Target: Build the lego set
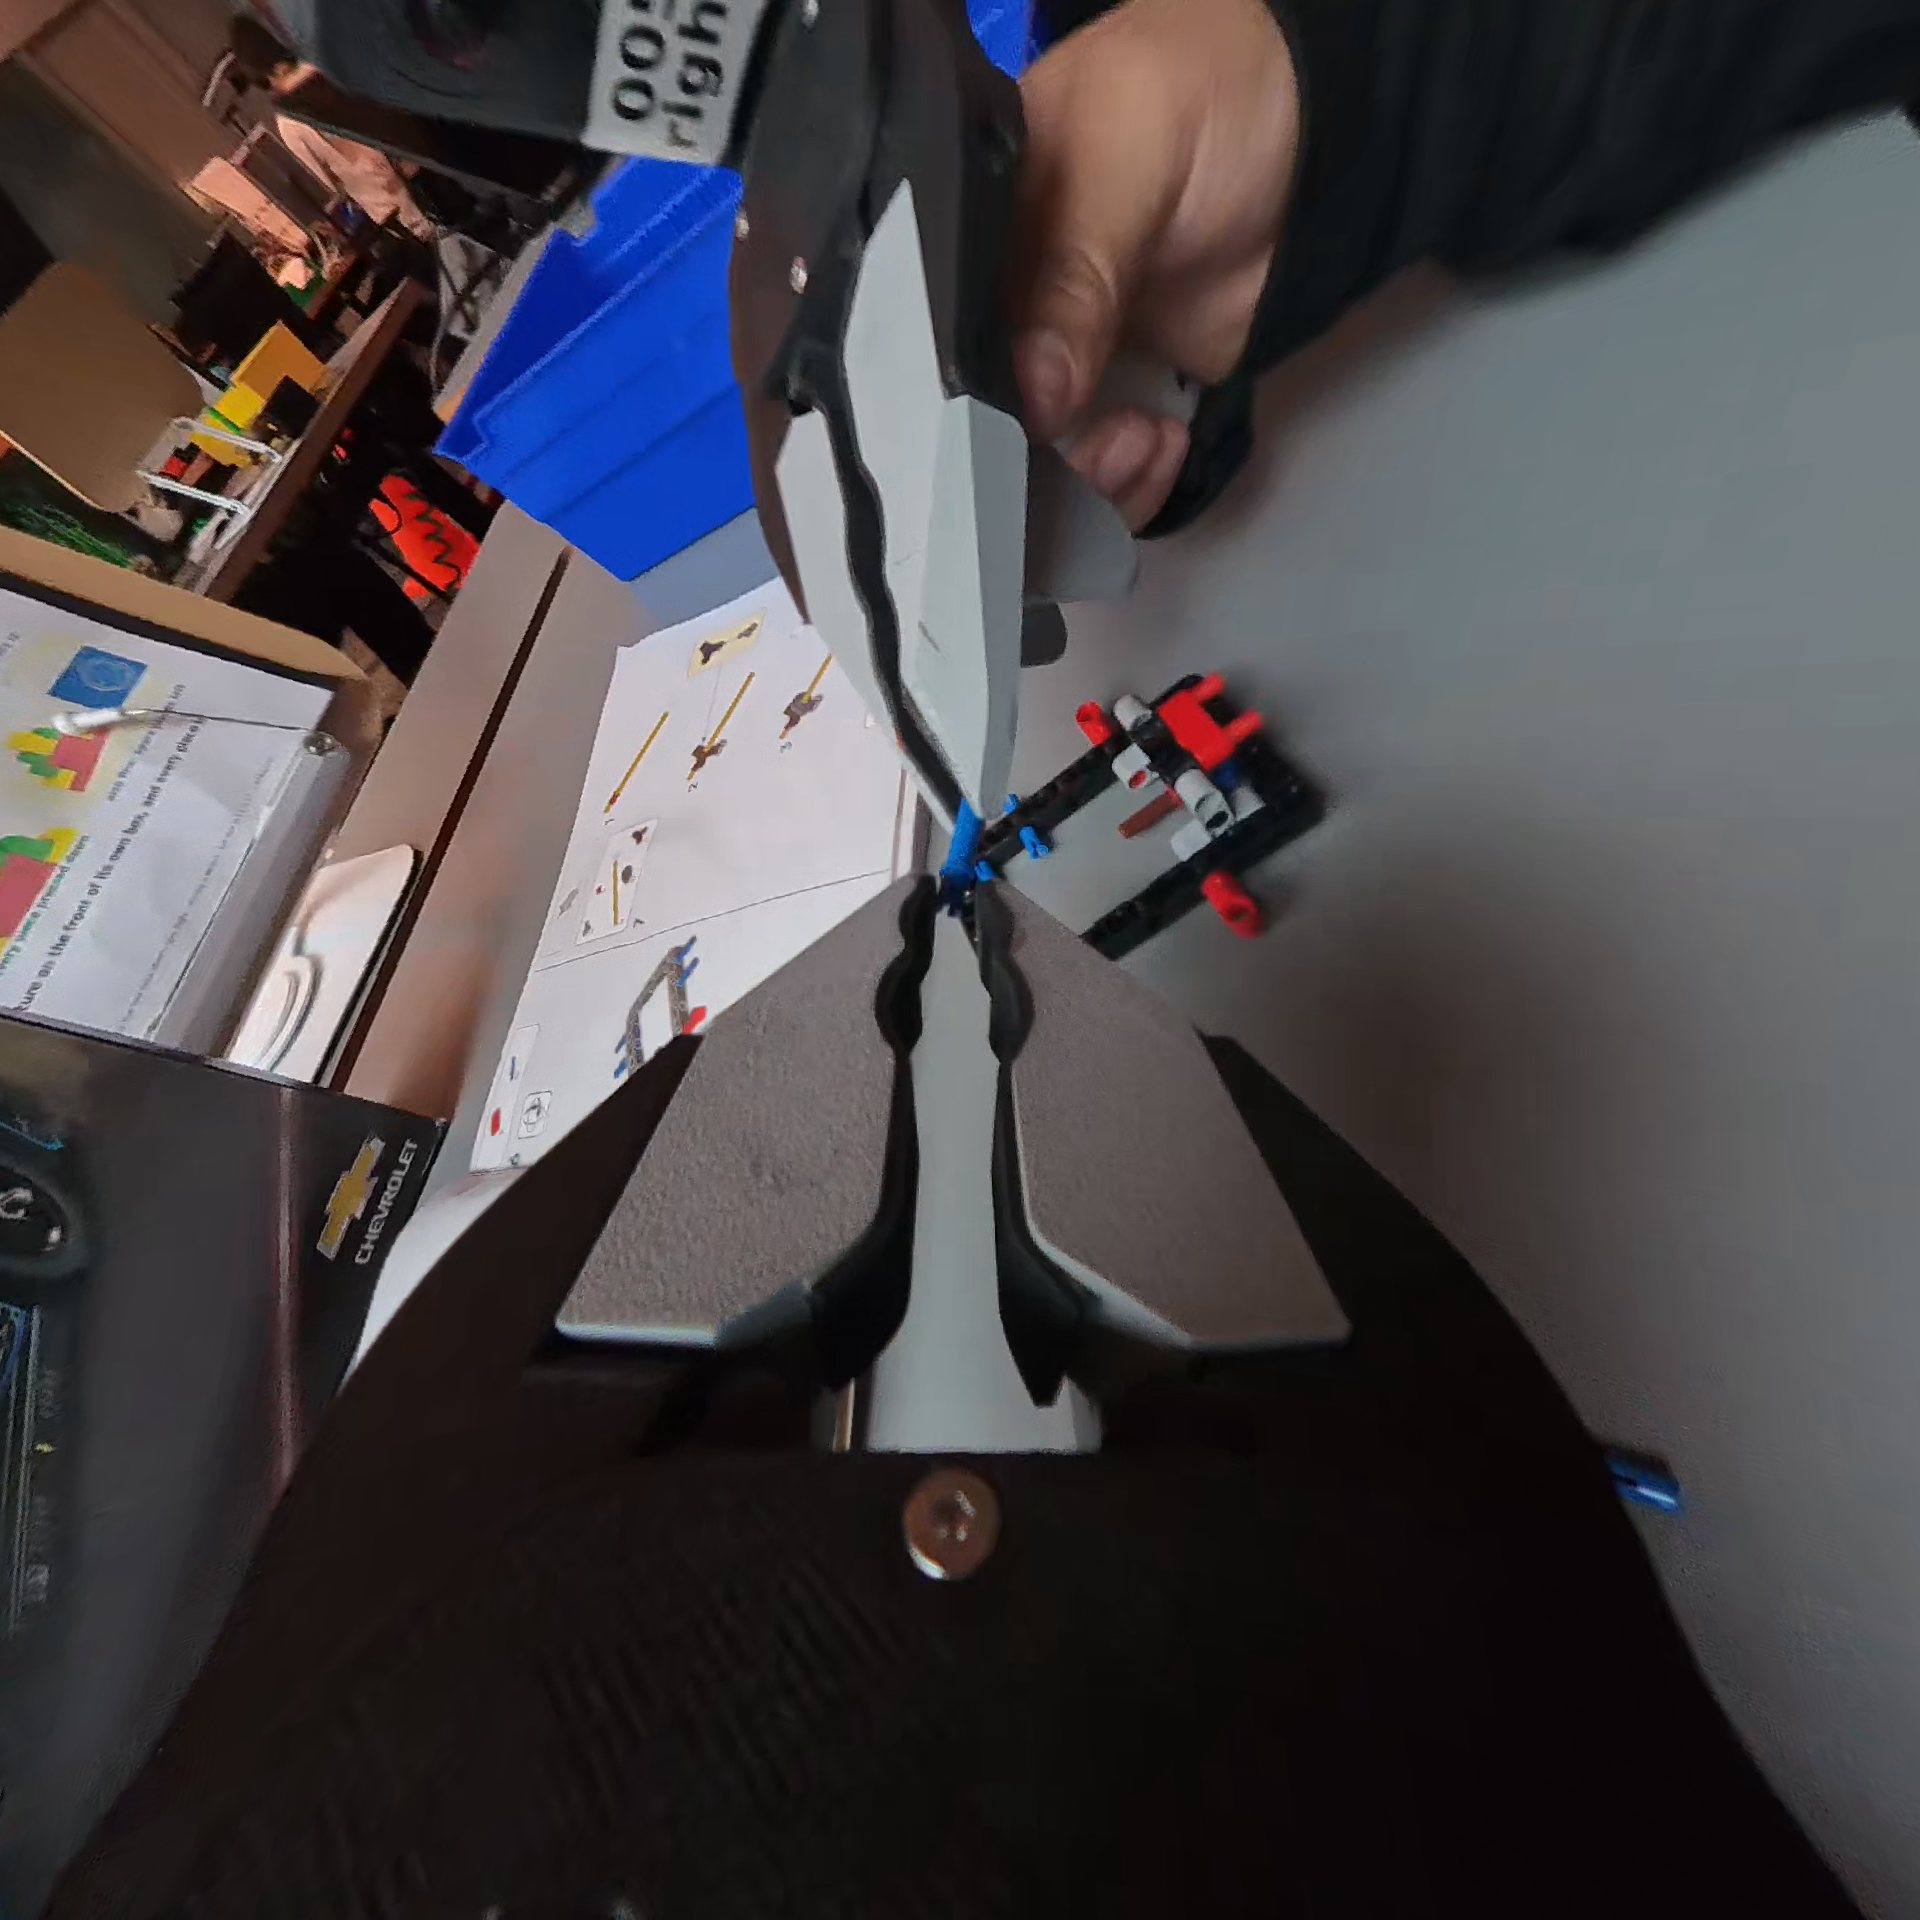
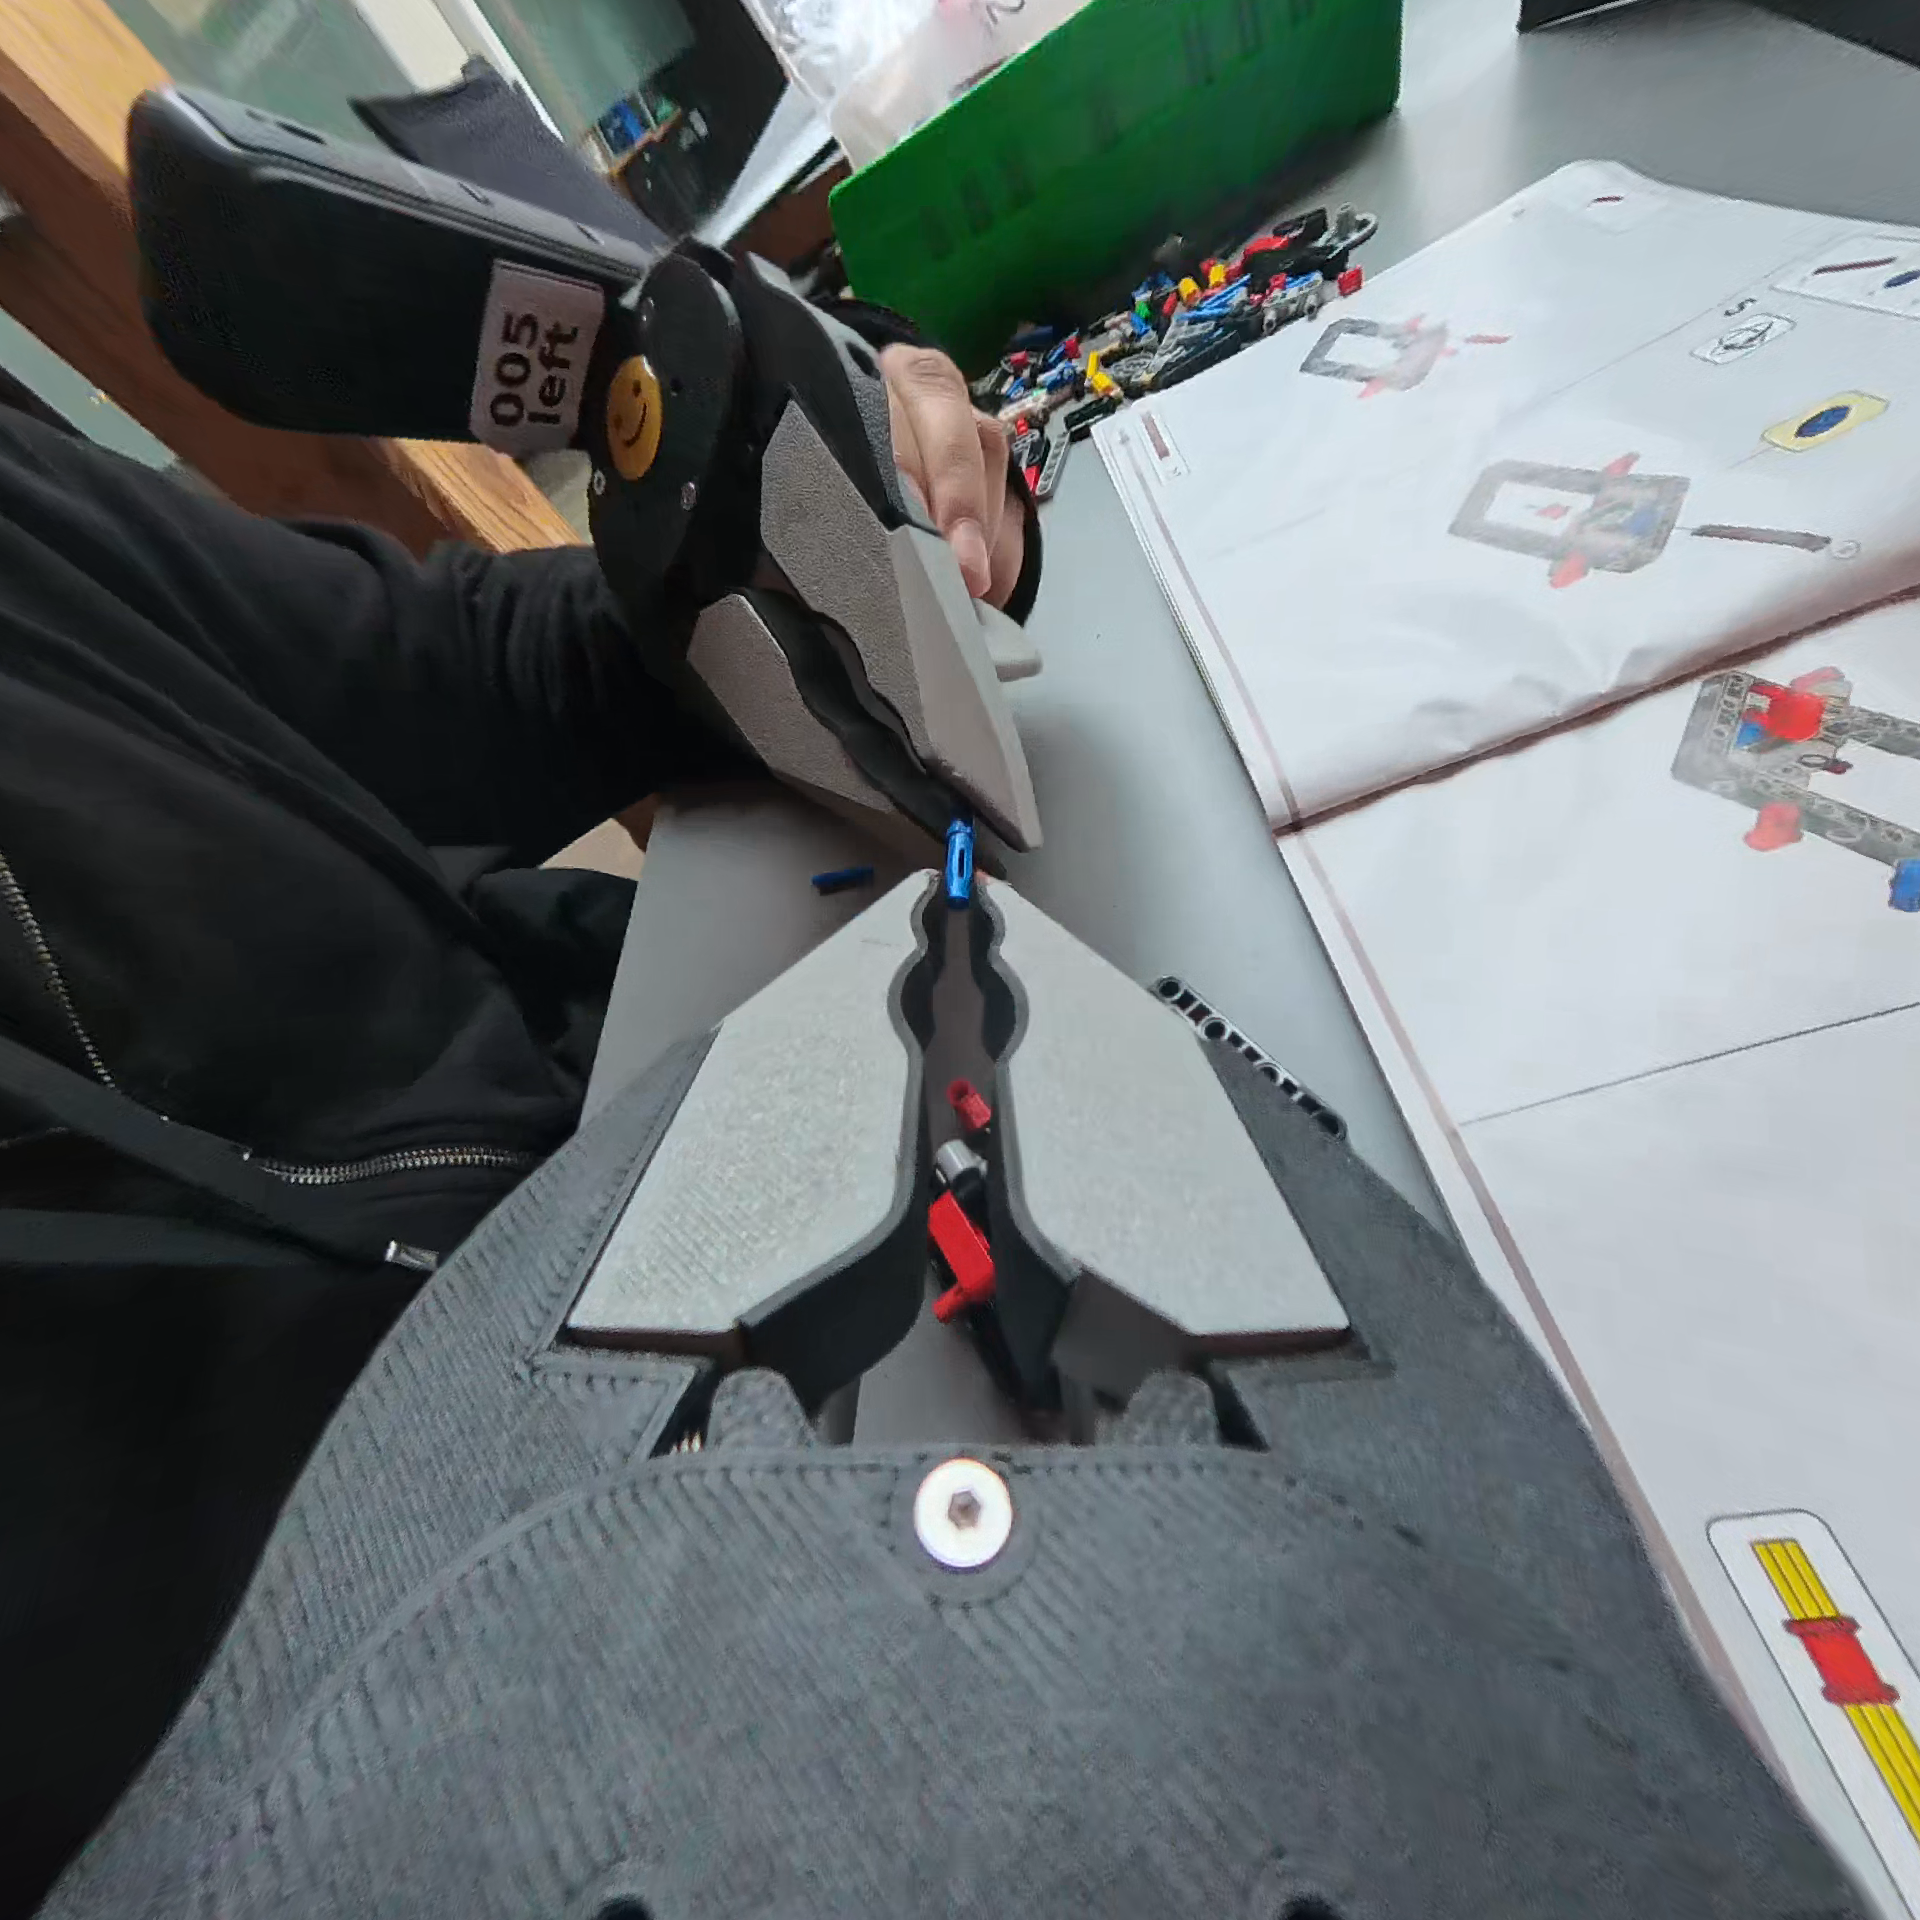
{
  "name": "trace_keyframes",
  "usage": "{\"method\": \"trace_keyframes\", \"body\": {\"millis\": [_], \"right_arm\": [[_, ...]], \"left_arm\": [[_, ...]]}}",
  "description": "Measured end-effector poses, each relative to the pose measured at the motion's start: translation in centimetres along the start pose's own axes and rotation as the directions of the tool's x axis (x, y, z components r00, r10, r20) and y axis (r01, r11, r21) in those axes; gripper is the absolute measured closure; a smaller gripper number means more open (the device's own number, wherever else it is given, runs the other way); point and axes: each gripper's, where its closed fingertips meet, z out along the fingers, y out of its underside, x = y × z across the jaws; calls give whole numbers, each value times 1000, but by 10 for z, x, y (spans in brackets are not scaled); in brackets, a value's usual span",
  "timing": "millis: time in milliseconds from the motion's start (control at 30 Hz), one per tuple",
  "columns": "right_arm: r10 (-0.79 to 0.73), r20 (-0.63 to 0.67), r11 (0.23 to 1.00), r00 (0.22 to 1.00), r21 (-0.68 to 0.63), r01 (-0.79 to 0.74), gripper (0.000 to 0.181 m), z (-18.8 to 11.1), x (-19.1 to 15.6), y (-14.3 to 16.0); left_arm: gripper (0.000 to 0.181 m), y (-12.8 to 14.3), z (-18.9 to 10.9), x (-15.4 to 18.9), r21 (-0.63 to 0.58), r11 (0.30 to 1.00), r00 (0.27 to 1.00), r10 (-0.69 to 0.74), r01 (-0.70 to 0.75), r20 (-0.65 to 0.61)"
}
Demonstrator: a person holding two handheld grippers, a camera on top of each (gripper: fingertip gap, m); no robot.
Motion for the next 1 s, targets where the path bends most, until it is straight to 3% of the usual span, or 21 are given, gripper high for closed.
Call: {"method": "trace_keyframes", "body": {"millis": [200,533,700,800,1000], "right_arm": [[-165,-68,981,984,-117,156,180,4,4,13],[-168,-41,978,985,-131,162,180,6,6,15],[-337,-36,929,941,-178,326,180,3,4,21],[-297,-15,940,955,-182,289,180,4,5,23],[-132,27,980,991,-145,135,180,5,6,22]], "left_arm": [[178,5,5,11,-20,995,991,-95,93,-90],[173,6,6,16,-36,994,990,-103,100,-100],[171,-1,3,22,-13,952,928,-299,304,-223],[174,3,3,19,-29,937,908,-346,349,-235],[178,10,8,19,-67,975,964,-221,213,-146]]}}
